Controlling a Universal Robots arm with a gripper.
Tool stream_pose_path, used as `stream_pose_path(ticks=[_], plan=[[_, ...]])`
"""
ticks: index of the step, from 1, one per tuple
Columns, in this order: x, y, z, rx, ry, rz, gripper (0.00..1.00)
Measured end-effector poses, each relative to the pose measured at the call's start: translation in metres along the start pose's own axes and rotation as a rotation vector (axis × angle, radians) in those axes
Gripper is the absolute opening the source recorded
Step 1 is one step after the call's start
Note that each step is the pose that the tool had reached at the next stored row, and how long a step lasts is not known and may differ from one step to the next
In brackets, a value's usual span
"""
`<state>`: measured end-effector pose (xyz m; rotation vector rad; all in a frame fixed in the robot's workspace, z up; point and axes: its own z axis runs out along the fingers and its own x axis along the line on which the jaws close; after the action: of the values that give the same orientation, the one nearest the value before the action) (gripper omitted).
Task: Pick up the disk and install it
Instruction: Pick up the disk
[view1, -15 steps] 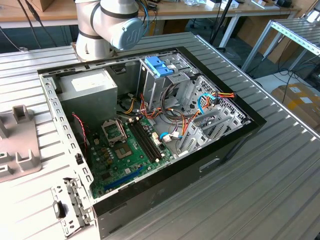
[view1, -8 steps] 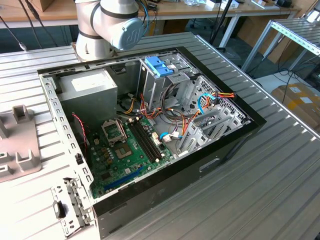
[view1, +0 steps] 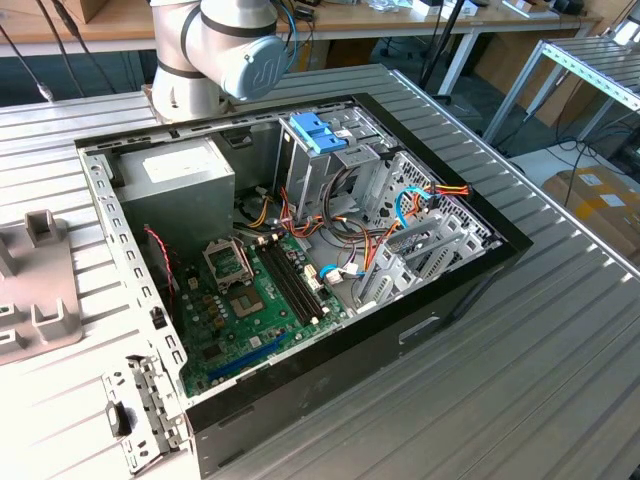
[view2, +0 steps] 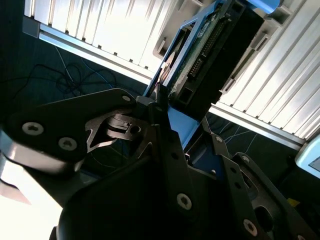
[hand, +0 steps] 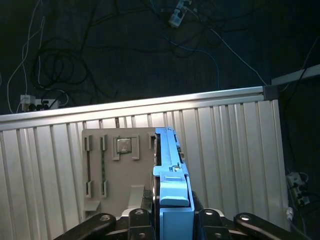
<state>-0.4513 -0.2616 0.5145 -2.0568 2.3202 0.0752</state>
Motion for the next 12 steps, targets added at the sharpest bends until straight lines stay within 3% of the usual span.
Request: stream_pose_path(ticks=[9, 12], plan=[[0.0, 0.0, -0.0023, 0.0, -0.0005, 0.0, 0.37], [0.0028, -0.0007, -0.0025, -0.0001, -0.0005, 0.0, 0.37]])
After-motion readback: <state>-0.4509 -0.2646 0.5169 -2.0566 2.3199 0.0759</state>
